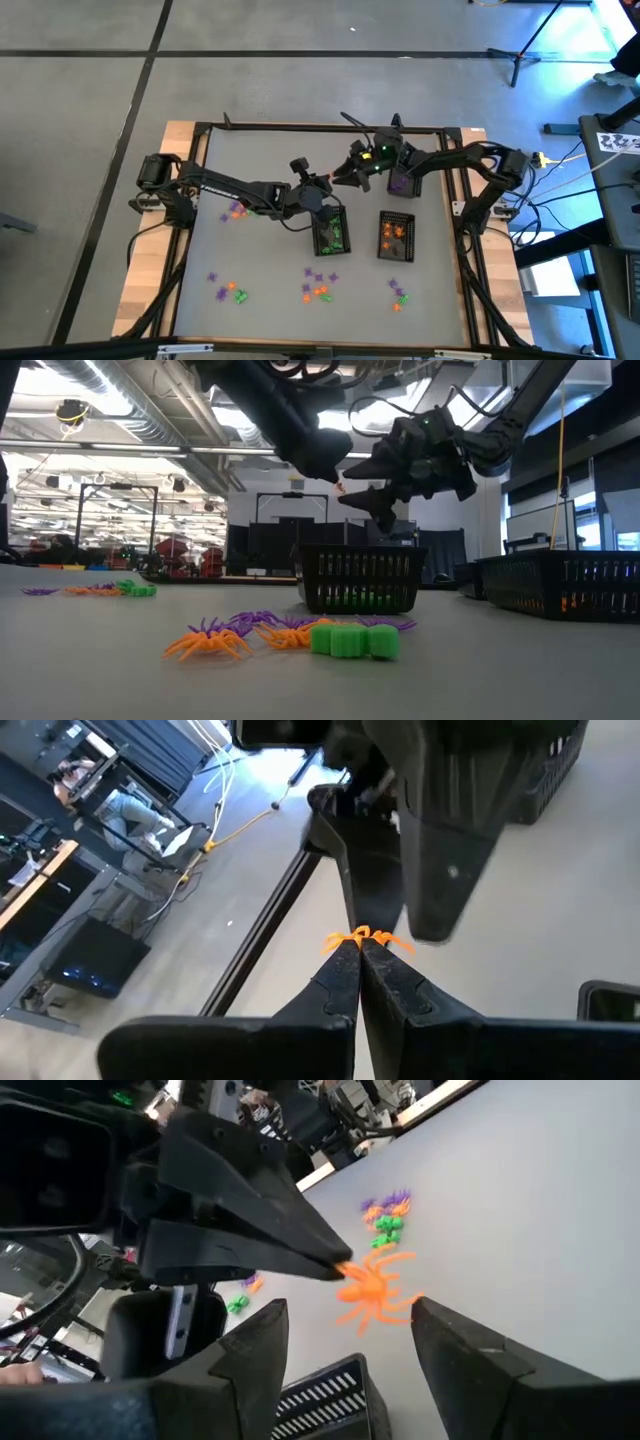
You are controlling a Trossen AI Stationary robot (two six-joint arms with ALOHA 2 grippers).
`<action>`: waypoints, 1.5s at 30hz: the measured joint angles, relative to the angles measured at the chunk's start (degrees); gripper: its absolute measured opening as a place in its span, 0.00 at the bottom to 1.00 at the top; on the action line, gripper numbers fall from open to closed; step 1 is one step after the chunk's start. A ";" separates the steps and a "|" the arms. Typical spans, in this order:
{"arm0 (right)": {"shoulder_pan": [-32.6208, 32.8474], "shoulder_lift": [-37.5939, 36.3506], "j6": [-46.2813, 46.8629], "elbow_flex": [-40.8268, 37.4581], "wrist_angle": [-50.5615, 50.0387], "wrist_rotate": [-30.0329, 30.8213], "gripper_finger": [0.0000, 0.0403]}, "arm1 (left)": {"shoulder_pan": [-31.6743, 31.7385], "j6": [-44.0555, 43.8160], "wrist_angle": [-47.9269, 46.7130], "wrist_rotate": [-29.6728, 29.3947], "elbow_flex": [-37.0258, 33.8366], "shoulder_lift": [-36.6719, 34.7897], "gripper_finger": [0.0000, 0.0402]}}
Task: Sort Halloween decoration
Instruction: Put the orange spider toy into the bottom right bin
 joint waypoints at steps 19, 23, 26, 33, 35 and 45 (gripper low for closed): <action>-0.04 0.13 0.21 0.00 3.88 -4.65 0.35 | 0.10 -0.12 -0.78 1.28 0.00 0.00 0.00; 0.00 0.13 0.19 0.00 3.75 -5.85 0.22 | 0.32 -0.31 -1.29 1.23 0.00 0.00 0.00; 0.00 0.13 -0.21 0.00 3.63 -6.41 0.13 | 0.37 -0.56 -1.69 1.05 0.00 0.00 0.00; 0.00 0.13 -0.47 0.00 3.72 -6.49 0.02 | 0.35 -0.61 -1.71 0.94 0.00 0.00 0.00; 0.00 0.13 -0.53 0.00 3.73 -6.32 0.02 | 0.35 -0.61 -1.73 0.96 0.00 0.00 0.00; -0.45 0.13 -1.52 0.00 3.42 -6.07 0.00 | 0.70 -3.77 -3.49 2.28 0.01 0.00 0.00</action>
